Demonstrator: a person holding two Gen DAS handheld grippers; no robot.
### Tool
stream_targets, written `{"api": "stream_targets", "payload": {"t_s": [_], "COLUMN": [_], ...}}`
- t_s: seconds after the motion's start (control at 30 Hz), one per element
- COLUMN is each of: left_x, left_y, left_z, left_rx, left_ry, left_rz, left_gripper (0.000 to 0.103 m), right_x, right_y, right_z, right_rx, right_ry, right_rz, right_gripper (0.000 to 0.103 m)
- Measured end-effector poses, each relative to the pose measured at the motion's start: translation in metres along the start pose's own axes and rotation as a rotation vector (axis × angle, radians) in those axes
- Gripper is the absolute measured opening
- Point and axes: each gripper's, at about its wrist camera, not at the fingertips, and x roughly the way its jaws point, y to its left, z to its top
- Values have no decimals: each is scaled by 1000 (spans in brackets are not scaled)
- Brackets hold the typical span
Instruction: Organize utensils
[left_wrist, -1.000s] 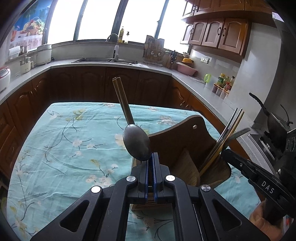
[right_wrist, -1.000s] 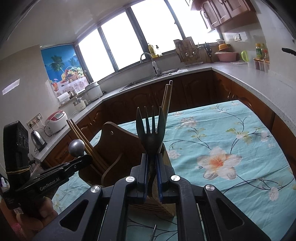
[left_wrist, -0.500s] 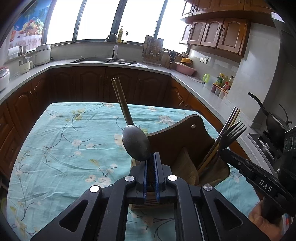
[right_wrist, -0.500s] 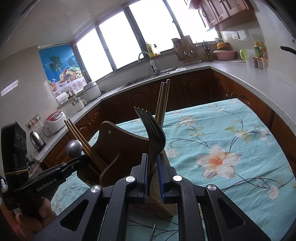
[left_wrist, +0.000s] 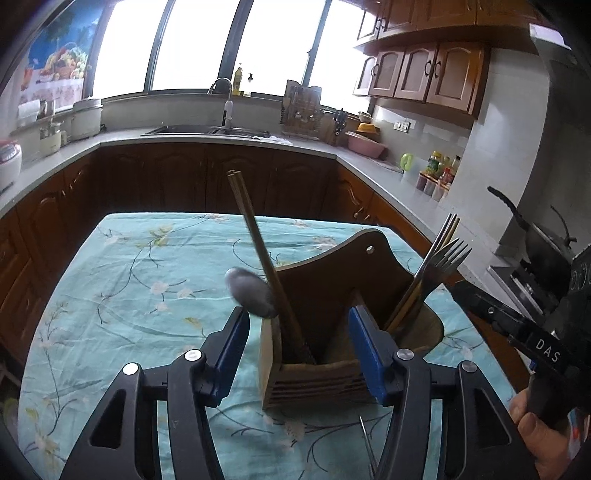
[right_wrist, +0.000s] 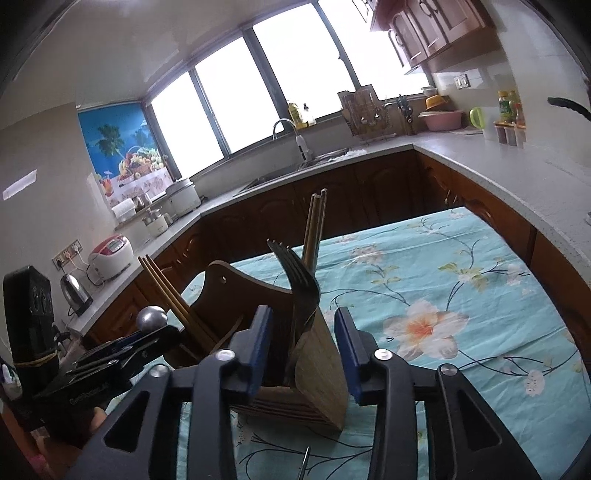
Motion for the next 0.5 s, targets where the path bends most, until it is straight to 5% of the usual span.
{"api": "stream_targets", "payload": {"t_s": [0.5], "left_x": [-54], "left_y": [17], "left_z": [-24], "left_rx": [-70], "left_ry": [-12], "left_rz": [19], "left_gripper": [76], "right_x": [-31], "right_y": [10], "right_z": [-13], "right_rx": [16], "right_ry": [-31], "right_rz": [27], "right_gripper": [73]}}
